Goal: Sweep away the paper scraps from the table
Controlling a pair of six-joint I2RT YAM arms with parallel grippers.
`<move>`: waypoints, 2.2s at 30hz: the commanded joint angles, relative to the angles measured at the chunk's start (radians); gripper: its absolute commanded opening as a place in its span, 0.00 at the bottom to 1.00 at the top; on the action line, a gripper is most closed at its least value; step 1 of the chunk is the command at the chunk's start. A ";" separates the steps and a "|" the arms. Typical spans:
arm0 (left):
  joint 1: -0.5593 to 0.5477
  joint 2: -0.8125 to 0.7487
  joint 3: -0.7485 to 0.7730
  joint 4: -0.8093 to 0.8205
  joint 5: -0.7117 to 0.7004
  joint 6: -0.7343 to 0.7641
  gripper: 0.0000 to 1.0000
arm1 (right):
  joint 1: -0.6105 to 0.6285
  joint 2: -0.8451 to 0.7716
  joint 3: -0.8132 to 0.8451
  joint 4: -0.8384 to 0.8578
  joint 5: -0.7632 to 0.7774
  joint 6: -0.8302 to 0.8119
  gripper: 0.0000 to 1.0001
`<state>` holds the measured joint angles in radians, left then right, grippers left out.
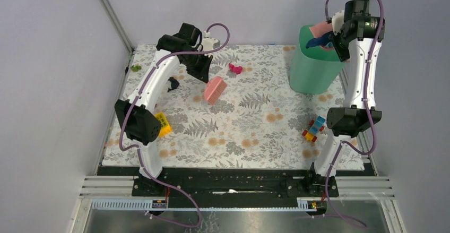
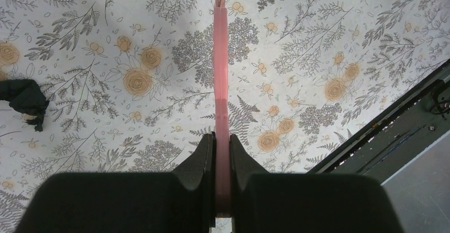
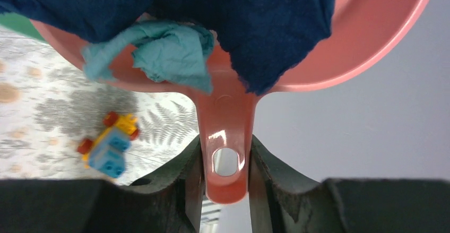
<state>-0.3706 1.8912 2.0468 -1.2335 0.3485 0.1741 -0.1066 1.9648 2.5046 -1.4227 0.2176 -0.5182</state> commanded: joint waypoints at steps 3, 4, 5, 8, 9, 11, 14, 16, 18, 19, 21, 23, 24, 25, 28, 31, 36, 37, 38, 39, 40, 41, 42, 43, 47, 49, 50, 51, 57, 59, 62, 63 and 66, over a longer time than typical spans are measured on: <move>-0.007 -0.055 0.014 0.009 0.025 0.022 0.00 | -0.013 -0.005 0.007 0.119 0.238 -0.270 0.00; -0.006 -0.054 0.014 0.009 0.025 0.022 0.00 | -0.013 -0.012 -0.007 0.162 0.268 -0.327 0.00; -0.007 -0.054 0.014 0.009 0.025 0.022 0.00 | -0.013 -0.020 -0.024 0.217 0.299 -0.388 0.00; -0.008 -0.054 0.015 0.006 0.033 0.025 0.00 | -0.013 -0.052 -0.081 0.373 0.349 -0.566 0.00; -0.009 -0.054 0.014 0.006 0.033 0.026 0.00 | -0.013 -0.064 -0.103 0.411 0.354 -0.629 0.00; -0.010 -0.053 0.016 0.005 0.037 0.027 0.00 | -0.012 -0.087 -0.164 0.505 0.384 -0.751 0.00; -0.012 -0.052 0.017 0.002 0.039 0.030 0.00 | -0.012 -0.121 -0.240 0.570 0.392 -0.937 0.00; -0.013 -0.052 0.017 0.001 0.040 0.031 0.00 | -0.012 -0.151 -0.318 0.656 0.410 -1.029 0.00; -0.014 -0.052 0.016 -0.001 0.041 0.033 0.00 | -0.012 -0.181 -0.389 0.735 0.414 -1.109 0.00; -0.014 -0.054 0.016 -0.002 0.044 0.035 0.00 | -0.012 -0.197 -0.421 0.766 0.411 -1.143 0.00; -0.016 -0.055 0.013 -0.004 0.045 0.037 0.00 | -0.011 -0.222 -0.473 0.816 0.407 -1.185 0.00; -0.016 -0.057 0.009 -0.005 0.048 0.039 0.00 | -0.012 -0.241 -0.507 0.835 0.409 -1.208 0.00; -0.016 -0.057 0.009 -0.007 0.048 0.040 0.00 | -0.012 -0.249 -0.516 0.836 0.408 -1.210 0.00; -0.016 -0.057 0.008 -0.006 0.047 0.040 0.00 | -0.012 -0.252 -0.524 0.836 0.411 -1.211 0.00; -0.016 -0.057 0.008 -0.007 0.047 0.040 0.00 | -0.012 -0.257 -0.537 0.837 0.417 -1.202 0.00; -0.017 -0.055 0.011 -0.007 0.047 0.039 0.00 | -0.013 -0.267 -0.555 0.837 0.419 -1.206 0.00; -0.019 -0.054 0.009 -0.006 0.046 0.039 0.00 | -0.013 -0.279 -0.570 0.844 0.419 -1.206 0.00; -0.018 -0.054 0.009 -0.006 0.046 0.038 0.00 | -0.013 -0.279 -0.570 0.844 0.421 -1.202 0.00; -0.018 -0.054 0.009 -0.007 0.045 0.038 0.00 | -0.013 -0.279 -0.570 0.844 0.421 -1.199 0.00; -0.018 -0.056 0.009 -0.006 0.045 0.040 0.00 | -0.013 -0.279 -0.565 0.844 0.419 -1.193 0.00; -0.018 -0.056 0.008 -0.007 0.044 0.041 0.00 | -0.013 -0.270 -0.535 0.847 0.401 -1.163 0.00; -0.019 -0.058 0.009 -0.009 0.045 0.043 0.00 | -0.013 -0.253 -0.506 0.846 0.374 -1.131 0.00; -0.020 -0.058 0.010 -0.009 0.044 0.044 0.00 | -0.013 -0.231 -0.407 0.833 0.339 -1.078 0.00; -0.023 -0.059 0.011 -0.010 0.045 0.045 0.00 | -0.013 -0.202 -0.316 0.812 0.310 -1.026 0.00; -0.030 -0.060 0.030 -0.003 0.030 0.043 0.00 | -0.012 -0.147 -0.112 0.733 0.225 -0.849 0.00; -0.031 -0.059 0.038 0.002 0.007 0.041 0.00 | -0.011 -0.178 -0.149 0.743 0.183 -0.794 0.00; -0.031 -0.059 0.043 0.004 -0.008 0.039 0.00 | -0.011 -0.203 -0.182 0.750 0.157 -0.773 0.00; -0.030 -0.061 0.045 0.007 -0.022 0.039 0.00 | -0.007 -0.224 -0.211 0.749 0.129 -0.751 0.00; -0.030 -0.090 0.034 0.024 -0.156 0.045 0.00 | 0.078 -0.356 -0.381 0.546 -0.108 -0.630 0.00; -0.028 -0.102 0.028 0.031 -0.228 0.053 0.00 | 0.176 -0.396 -0.482 0.474 -0.143 -0.622 0.00; -0.022 -0.125 0.009 0.045 -0.396 0.078 0.00 | 0.309 -0.451 -0.644 0.410 -0.173 -0.591 0.00; -0.017 -0.136 -0.001 0.050 -0.431 0.088 0.00 | 0.347 -0.463 -0.679 0.404 -0.185 -0.572 0.00; -0.013 -0.176 -0.056 0.078 -0.584 0.143 0.00 | 0.441 -0.463 -0.732 0.376 -0.238 -0.514 0.00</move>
<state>-0.3962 1.8057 2.0323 -1.2156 0.0162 0.2440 0.2428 1.5391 1.8210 -0.9615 0.0887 -1.1404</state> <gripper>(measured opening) 0.107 0.373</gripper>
